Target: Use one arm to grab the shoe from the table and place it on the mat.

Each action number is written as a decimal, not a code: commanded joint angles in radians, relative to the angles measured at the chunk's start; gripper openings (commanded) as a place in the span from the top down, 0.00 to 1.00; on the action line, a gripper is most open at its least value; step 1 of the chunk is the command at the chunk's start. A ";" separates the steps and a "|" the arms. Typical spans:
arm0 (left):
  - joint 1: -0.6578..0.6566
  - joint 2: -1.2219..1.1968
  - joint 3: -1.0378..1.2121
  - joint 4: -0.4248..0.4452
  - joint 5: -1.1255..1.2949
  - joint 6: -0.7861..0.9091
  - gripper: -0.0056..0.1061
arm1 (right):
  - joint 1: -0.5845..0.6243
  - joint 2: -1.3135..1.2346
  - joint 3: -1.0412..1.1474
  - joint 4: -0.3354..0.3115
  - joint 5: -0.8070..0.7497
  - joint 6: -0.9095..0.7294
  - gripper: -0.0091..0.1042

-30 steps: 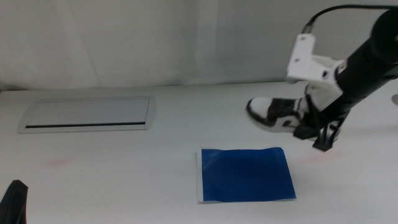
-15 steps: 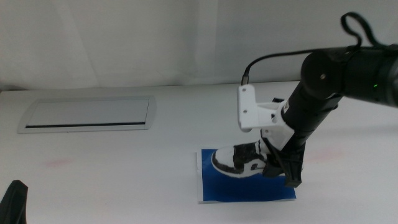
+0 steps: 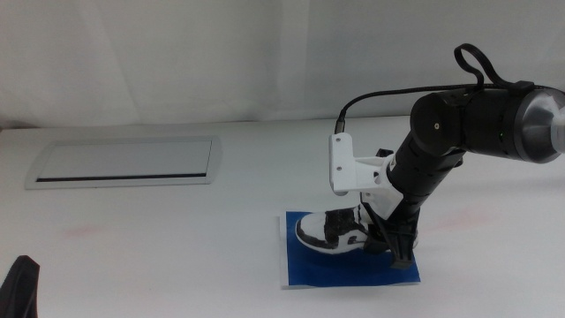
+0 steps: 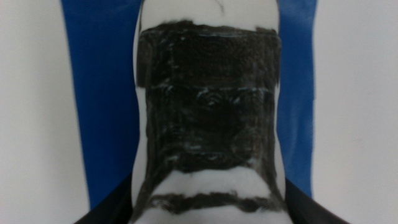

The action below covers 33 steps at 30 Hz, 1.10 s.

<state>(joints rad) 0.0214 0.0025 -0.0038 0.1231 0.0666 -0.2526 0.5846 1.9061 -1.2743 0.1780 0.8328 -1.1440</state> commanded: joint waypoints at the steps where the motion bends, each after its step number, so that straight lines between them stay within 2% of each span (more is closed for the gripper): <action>1: 0.001 -0.032 0.041 -0.008 -0.011 -0.003 0.14 | 0.004 -0.001 -0.009 0.012 -0.030 -0.014 0.94; 7: 0.001 -0.032 0.041 -0.008 -0.011 -0.003 0.14 | 0.004 0.012 -0.009 0.016 -0.052 -0.014 0.94; 14: 0.001 -0.032 0.041 -0.008 -0.011 -0.003 0.14 | 0.006 0.052 -0.009 0.051 -0.056 -0.033 0.94; 26: 0.001 -0.032 0.041 -0.008 -0.011 -0.003 0.14 | 0.006 0.068 -0.009 0.051 -0.060 -0.035 0.92; 27: 0.001 -0.032 0.041 -0.008 -0.011 -0.003 0.14 | 0.006 0.068 -0.009 0.051 -0.069 -0.031 0.58; 28: 0.001 -0.032 0.041 -0.008 -0.011 -0.003 0.14 | 0.006 0.068 -0.009 0.053 -0.077 -0.031 0.38; 30: 0.001 -0.032 0.041 -0.008 -0.011 -0.003 0.14 | 0.006 0.068 -0.009 0.054 -0.112 -0.031 0.16; 32: 0.001 -0.032 0.041 -0.008 -0.011 -0.003 0.14 | 0.006 0.068 -0.009 0.064 -0.139 -0.031 0.03; 33: 0.001 -0.032 0.041 -0.008 -0.011 -0.003 0.14 | 0.006 0.068 -0.009 0.064 -0.146 -0.033 0.01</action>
<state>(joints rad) 0.0214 0.0025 -0.0038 0.1231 0.0666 -0.2526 0.5890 1.9755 -1.2756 0.2320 0.7099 -1.1712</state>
